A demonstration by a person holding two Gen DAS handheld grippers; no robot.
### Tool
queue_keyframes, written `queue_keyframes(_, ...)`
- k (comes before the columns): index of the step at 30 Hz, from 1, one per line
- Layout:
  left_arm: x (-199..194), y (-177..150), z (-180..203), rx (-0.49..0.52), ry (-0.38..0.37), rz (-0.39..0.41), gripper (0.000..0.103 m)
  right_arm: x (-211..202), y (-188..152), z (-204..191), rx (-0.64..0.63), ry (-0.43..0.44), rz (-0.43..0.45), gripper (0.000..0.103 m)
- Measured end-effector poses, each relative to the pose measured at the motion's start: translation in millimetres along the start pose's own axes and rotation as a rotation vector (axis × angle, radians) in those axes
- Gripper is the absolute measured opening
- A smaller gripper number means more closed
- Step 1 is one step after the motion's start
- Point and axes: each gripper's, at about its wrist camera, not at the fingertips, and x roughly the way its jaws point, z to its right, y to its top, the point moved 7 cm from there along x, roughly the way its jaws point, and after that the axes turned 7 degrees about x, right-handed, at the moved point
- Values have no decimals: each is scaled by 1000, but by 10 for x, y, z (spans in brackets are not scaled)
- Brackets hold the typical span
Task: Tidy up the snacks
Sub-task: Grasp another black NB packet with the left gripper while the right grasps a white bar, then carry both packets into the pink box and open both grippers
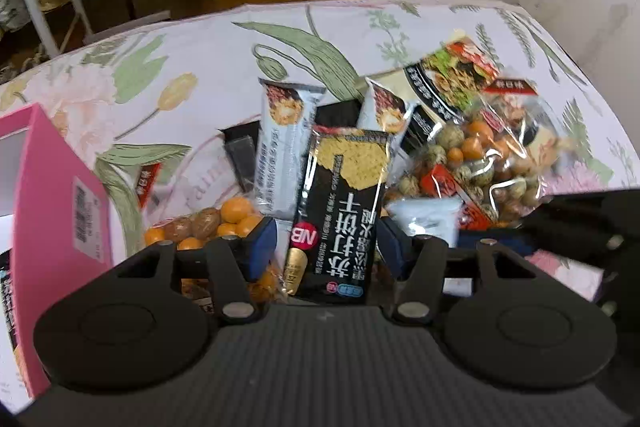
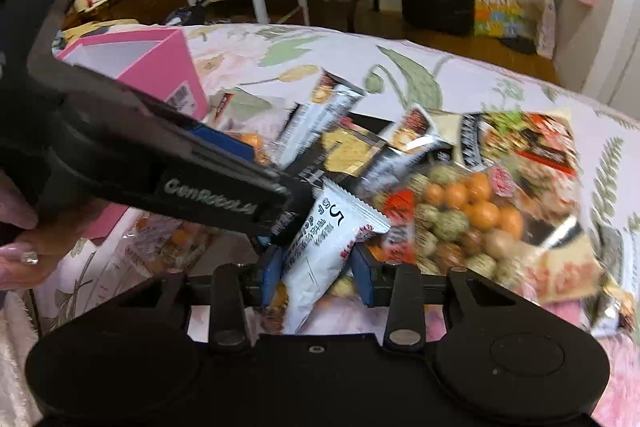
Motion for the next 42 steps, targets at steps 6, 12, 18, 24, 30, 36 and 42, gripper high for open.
queue_keyframes(6,192,-71,138,136,19,-44,58,-34,-19,175,99,57,-64,38)
queue_keyframes(12,189,-37,95,84,6,-29,59,17,-18,191,95,57,-58,38)
queue_keyframes(18,177,-91,80,-24,-96,-79,49,13,-12,140,56,46,-45,38)
queue_keyframes(24,139,-116,91,-54,-89,-84,48,-23,-20,120,38,45,-49,37)
queue_keyframes(30,65,-129,96,-57,-95,-92,46,-58,-29,205,97,73,-77,37)
queue_keyframes(36,-60,-145,163,-57,-116,-90,46,-126,-47,265,140,97,-101,35)
queue_keyframes(42,-186,-231,189,-78,-97,-103,46,-174,-85,263,152,93,-99,34)
